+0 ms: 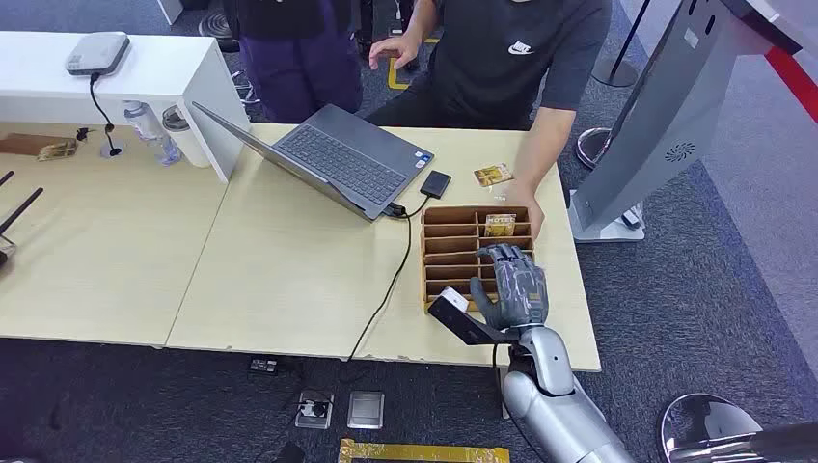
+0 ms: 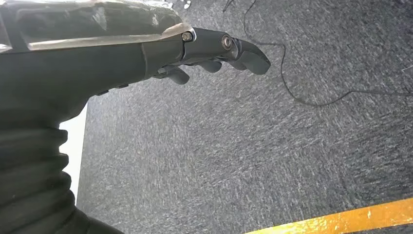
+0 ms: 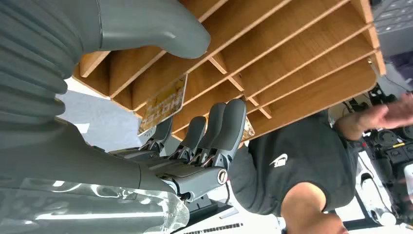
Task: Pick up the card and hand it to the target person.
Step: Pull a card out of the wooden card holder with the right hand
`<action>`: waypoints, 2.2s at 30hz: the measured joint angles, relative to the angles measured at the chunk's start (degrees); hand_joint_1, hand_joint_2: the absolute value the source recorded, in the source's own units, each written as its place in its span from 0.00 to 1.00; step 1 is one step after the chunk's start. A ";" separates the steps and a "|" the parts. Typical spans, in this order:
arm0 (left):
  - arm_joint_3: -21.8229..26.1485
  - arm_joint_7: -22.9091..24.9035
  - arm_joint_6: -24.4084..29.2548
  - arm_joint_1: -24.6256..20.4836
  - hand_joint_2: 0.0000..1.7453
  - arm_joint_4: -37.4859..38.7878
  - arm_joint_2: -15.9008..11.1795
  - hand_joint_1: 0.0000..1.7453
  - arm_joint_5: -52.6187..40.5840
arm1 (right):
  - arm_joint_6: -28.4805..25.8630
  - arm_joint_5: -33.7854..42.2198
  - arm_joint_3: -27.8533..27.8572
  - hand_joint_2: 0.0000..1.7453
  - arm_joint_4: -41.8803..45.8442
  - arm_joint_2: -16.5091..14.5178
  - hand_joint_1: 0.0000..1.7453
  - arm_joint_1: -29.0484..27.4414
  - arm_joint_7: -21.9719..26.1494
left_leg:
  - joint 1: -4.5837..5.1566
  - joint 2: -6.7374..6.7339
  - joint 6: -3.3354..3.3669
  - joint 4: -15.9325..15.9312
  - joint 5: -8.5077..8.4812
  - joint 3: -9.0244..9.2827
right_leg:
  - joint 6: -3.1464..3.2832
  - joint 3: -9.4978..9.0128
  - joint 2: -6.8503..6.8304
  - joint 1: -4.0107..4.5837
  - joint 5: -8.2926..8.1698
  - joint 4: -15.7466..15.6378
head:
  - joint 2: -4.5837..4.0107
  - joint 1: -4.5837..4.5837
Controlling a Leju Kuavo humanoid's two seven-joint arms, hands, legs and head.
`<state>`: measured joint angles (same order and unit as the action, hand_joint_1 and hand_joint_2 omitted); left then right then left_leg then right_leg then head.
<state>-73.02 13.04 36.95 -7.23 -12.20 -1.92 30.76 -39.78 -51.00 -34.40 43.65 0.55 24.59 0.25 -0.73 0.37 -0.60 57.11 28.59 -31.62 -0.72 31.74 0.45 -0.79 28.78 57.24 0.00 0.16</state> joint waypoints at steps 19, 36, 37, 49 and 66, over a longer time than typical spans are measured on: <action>0.02 1.27 0.20 0.02 1.00 0.00 0.00 0.00 0.06 | -0.09 -1.76 -0.04 1.00 0.46 2.86 0.45 0.28 -2.51 | 0.00 0.00 0.00 0.00 0.00 0.01 | 0.00 0.00 0.00 0.00 0.00 0.00 | 0.00 -0.04; 0.02 1.52 0.29 0.02 1.00 0.00 0.00 0.00 0.01 | -0.11 -1.76 -0.04 1.00 1.38 4.22 0.69 0.22 -3.26 | 0.00 0.00 0.00 0.00 0.00 0.02 | 0.00 0.00 0.00 0.00 0.00 0.00 | 0.00 -0.04; 0.02 1.52 0.28 0.01 1.00 0.00 0.00 0.00 0.00 | -0.11 -1.76 -0.04 1.00 1.44 4.24 0.68 0.22 -3.27 | 0.00 -0.01 0.00 0.00 0.00 0.02 | 0.00 0.00 0.00 0.00 0.00 0.00 | 0.00 -0.04; 0.02 1.18 0.25 0.01 1.00 0.00 0.00 0.00 -0.01 | -0.11 -1.65 -0.04 1.00 1.55 4.53 0.58 0.09 -3.48 | 0.00 -0.01 0.00 0.00 0.00 0.02 | 0.00 0.00 0.00 0.00 0.00 0.00 | 0.00 0.00; 0.02 1.36 0.21 0.01 1.00 0.00 0.00 0.00 -0.03 | -0.14 -0.61 -0.04 1.00 1.33 4.73 1.00 0.71 -1.81 | 0.00 0.00 0.00 0.00 0.00 0.02 | 0.00 -0.02 0.00 0.00 0.00 0.00 | 0.00 0.02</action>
<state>-73.00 14.39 37.16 -7.22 -12.20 -1.92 30.73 -39.92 -51.61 -34.45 44.98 5.27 25.30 -1.56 -0.73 0.37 -0.60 57.12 28.59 -31.61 -0.72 31.72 0.45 -0.79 28.78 57.24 0.00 0.18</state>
